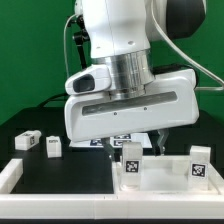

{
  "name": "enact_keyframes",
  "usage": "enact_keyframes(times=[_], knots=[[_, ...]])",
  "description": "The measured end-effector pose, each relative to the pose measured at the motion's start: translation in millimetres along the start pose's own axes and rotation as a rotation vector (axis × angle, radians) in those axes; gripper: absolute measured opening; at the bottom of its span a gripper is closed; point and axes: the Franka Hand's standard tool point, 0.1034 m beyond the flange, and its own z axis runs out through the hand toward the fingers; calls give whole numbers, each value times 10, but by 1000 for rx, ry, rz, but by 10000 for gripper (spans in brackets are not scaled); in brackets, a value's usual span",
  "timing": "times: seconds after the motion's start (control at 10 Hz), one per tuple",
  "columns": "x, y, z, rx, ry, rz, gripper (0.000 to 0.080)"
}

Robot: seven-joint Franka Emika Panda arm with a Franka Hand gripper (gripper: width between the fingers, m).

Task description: Assemble square table

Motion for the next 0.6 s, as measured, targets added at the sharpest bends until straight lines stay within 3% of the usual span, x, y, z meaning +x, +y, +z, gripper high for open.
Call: enact_keyframes(times=[0.1, 0.2, 0.6], knots=[[-1, 28, -1, -5, 0, 71, 349], [-1, 60, -1, -6, 1, 155, 296], [-3, 63, 52, -7, 25, 511, 296]])
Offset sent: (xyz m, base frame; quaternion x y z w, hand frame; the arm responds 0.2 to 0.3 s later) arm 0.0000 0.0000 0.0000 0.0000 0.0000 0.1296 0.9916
